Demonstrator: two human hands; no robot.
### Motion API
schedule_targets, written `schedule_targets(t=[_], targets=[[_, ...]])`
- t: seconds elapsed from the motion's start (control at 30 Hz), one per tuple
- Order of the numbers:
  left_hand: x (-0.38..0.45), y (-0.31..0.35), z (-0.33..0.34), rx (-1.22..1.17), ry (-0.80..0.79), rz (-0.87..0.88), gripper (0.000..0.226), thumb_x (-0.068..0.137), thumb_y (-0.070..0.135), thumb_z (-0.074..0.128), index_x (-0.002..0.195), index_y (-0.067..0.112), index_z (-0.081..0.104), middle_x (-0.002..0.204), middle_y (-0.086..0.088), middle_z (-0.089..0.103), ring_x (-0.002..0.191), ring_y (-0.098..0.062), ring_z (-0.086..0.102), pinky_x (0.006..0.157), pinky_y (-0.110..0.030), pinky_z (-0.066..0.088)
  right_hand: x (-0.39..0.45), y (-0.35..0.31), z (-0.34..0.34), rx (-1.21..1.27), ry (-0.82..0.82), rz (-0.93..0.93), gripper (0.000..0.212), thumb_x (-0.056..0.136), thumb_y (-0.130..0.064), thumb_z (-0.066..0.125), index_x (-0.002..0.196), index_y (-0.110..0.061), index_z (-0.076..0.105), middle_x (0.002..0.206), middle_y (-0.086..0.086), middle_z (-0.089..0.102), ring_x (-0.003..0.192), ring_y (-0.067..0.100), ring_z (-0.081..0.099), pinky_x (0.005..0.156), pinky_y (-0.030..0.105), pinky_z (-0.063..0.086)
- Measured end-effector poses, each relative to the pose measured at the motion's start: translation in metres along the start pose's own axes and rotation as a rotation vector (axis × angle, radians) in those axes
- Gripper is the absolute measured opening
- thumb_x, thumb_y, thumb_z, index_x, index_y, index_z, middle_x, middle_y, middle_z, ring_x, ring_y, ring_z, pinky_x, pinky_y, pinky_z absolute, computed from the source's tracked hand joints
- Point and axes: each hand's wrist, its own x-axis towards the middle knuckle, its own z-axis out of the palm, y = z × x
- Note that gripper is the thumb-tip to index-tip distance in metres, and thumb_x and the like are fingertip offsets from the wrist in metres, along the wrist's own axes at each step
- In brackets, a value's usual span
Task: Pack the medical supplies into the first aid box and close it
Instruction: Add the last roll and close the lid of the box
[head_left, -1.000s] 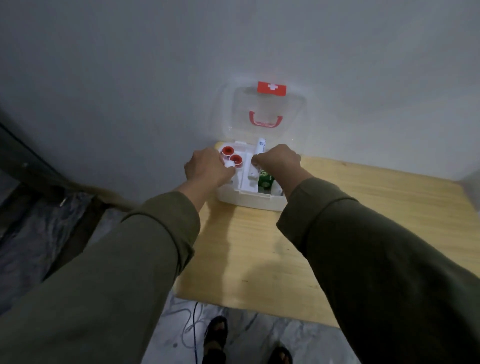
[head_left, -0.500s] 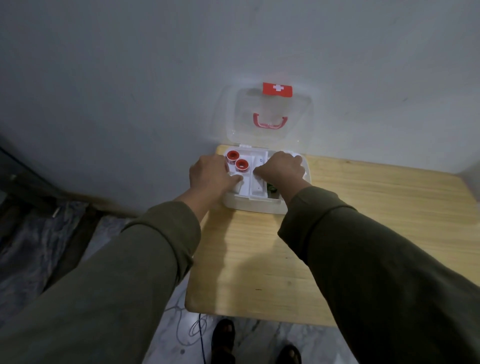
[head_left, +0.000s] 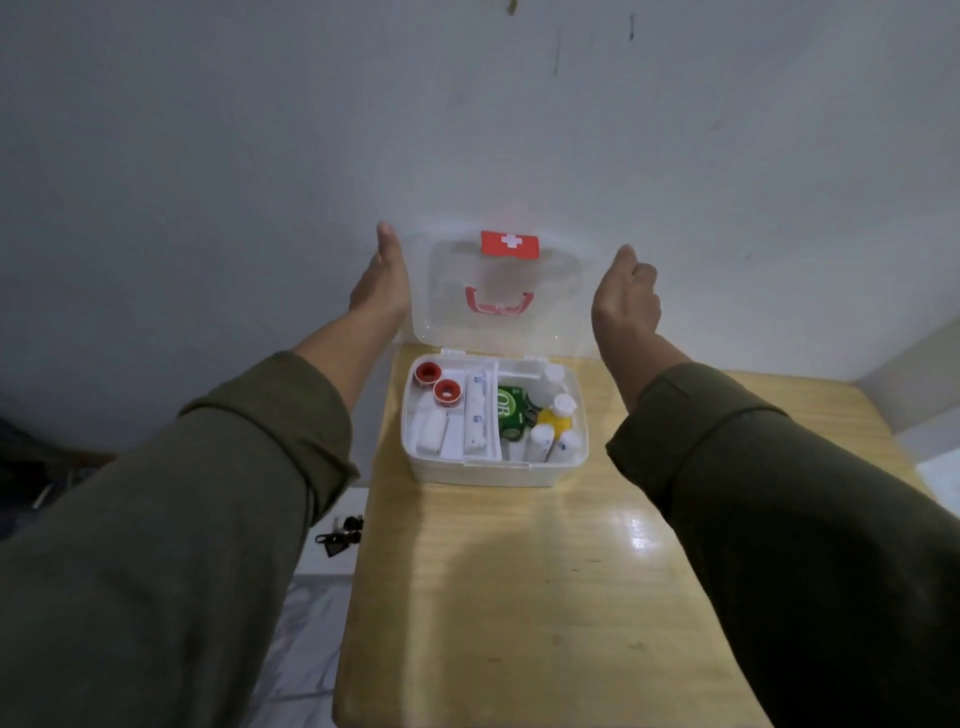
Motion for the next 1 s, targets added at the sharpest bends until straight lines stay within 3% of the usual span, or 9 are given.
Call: schedule_targets(t=[0.17, 0.47, 0.63, 0.7, 0.8, 1.0], targets=[[0.007, 0.011, 0.015, -0.048, -0.113, -0.058, 0.083, 0.084, 0.072, -0.002, 0.148, 0.027, 0.026, 0.156, -0.006, 0.027, 0.140, -0.034, 0.031, 0.114, -0.055, 0.024, 0.013, -0.004, 0.014, 0.070, -0.131, 0.189, 0.071, 0.096, -0.056, 0.008, 0.148, -0.009, 0.021, 0.157, 0.012, 0.022, 0.144, 0.031, 0.021, 0.119, 0.040, 0.012], [0.001, 0.006, 0.018, -0.177, -0.096, -0.033, 0.088, 0.080, 0.076, -0.004, 0.149, 0.030, 0.024, 0.156, -0.003, 0.027, 0.143, -0.030, 0.027, 0.113, -0.059, 0.022, 0.006, 0.000, 0.022, 0.206, -0.188, 0.188, 0.068, 0.094, -0.061, 0.011, 0.150, -0.023, 0.019, 0.159, 0.002, 0.018, 0.146, 0.027, 0.019, 0.120, 0.043, 0.012], [-0.006, -0.018, 0.023, -0.217, -0.047, 0.014, 0.127, 0.037, 0.096, -0.006, 0.140, 0.037, 0.040, 0.144, -0.002, 0.048, 0.132, -0.031, 0.045, 0.110, -0.053, 0.031, -0.010, 0.006, 0.012, 0.248, -0.177, 0.211, 0.067, 0.095, -0.060, 0.013, 0.148, -0.020, 0.021, 0.157, 0.005, 0.023, 0.143, 0.029, 0.024, 0.119, 0.044, 0.017], [-0.031, -0.019, 0.018, -0.203, -0.027, 0.024, 0.118, 0.048, 0.093, -0.007, 0.138, 0.035, 0.043, 0.140, -0.003, 0.052, 0.128, -0.030, 0.049, 0.110, -0.048, 0.034, -0.022, 0.009, 0.006, 0.273, -0.173, 0.249, 0.068, 0.093, -0.062, 0.016, 0.148, -0.022, 0.022, 0.155, 0.006, 0.027, 0.140, 0.032, 0.031, 0.117, 0.048, 0.023], [-0.066, -0.027, 0.016, -0.218, 0.002, 0.038, 0.084, 0.082, 0.074, -0.003, 0.143, 0.033, 0.037, 0.143, -0.002, 0.049, 0.128, -0.027, 0.048, 0.104, -0.035, 0.035, -0.042, 0.014, -0.006, 0.340, -0.206, 0.333, 0.068, 0.092, -0.063, 0.019, 0.147, -0.024, 0.024, 0.152, 0.008, 0.032, 0.125, 0.038, 0.047, 0.108, 0.051, 0.036], [-0.104, -0.058, 0.022, -0.191, 0.055, -0.001, 0.077, 0.087, 0.069, -0.002, 0.145, 0.032, 0.034, 0.147, -0.004, 0.044, 0.133, -0.030, 0.042, 0.111, -0.046, 0.032, -0.092, 0.032, -0.021, 0.620, -0.358, 0.485, 0.062, 0.093, -0.061, 0.027, 0.147, -0.031, 0.017, 0.151, 0.014, 0.031, 0.104, 0.045, 0.061, 0.094, 0.051, 0.050]])
